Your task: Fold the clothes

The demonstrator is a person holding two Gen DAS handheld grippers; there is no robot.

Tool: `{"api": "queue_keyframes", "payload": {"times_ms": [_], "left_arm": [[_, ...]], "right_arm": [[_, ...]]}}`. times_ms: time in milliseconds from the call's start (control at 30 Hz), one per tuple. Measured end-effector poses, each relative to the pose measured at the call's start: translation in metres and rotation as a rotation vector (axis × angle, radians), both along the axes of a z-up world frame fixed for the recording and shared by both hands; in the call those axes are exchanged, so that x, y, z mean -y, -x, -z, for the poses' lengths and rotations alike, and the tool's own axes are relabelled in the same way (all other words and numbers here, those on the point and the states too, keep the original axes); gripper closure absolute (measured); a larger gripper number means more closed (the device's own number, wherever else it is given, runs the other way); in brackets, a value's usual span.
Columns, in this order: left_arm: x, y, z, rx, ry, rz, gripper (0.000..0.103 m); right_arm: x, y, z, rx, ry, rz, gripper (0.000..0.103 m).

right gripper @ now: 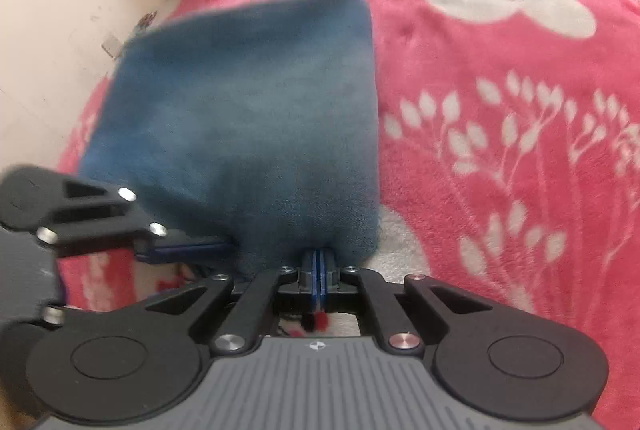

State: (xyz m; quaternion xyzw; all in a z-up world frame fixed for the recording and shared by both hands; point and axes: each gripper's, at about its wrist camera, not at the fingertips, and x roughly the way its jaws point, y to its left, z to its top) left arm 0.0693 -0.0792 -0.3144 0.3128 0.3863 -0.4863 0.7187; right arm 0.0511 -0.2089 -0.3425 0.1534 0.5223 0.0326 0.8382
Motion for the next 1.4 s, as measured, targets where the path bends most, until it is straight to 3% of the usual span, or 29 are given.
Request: {"api": "queue_keyframes", "payload": {"times_ms": [200, 333, 533, 633, 833, 933, 1100, 1233, 1400], "left_arm": [[-0.012, 0.001, -0.019, -0.033, 0.007, -0.058, 0.081], [-0.032, 0.006, -0.044, -0.076, 0.021, -0.110, 0.081], [-0.064, -0.007, -0.080, -0.072, 0.135, -0.263, 0.080], [-0.067, -0.021, -0.073, -0.044, 0.140, -0.361, 0.078], [-0.068, -0.025, -0.041, -0.019, 0.086, -0.360, 0.076], [-0.069, -0.027, -0.028, -0.013, 0.071, -0.359, 0.072], [-0.071, -0.027, -0.030, -0.025, 0.083, -0.355, 0.072], [-0.073, -0.027, -0.031, -0.031, 0.086, -0.337, 0.072], [-0.073, -0.026, -0.031, -0.028, 0.079, -0.311, 0.071]], "right_arm": [[0.008, 0.003, -0.017, -0.028, -0.045, 0.018, 0.102], [0.019, 0.014, -0.047, 0.031, -0.069, 0.037, 0.096], [0.034, 0.002, -0.074, 0.116, -0.074, 0.070, 0.089], [0.030, -0.017, -0.066, 0.121, -0.067, 0.065, 0.089], [0.009, -0.035, -0.019, 0.070, -0.031, -0.002, 0.089], [0.009, -0.042, -0.039, 0.049, -0.008, -0.029, 0.086], [0.017, -0.068, -0.070, 0.171, 0.004, -0.002, 0.084], [0.024, -0.118, -0.054, 0.217, -0.005, 0.035, 0.084], [0.031, -0.155, -0.021, 0.143, -0.069, 0.076, 0.084]]}}
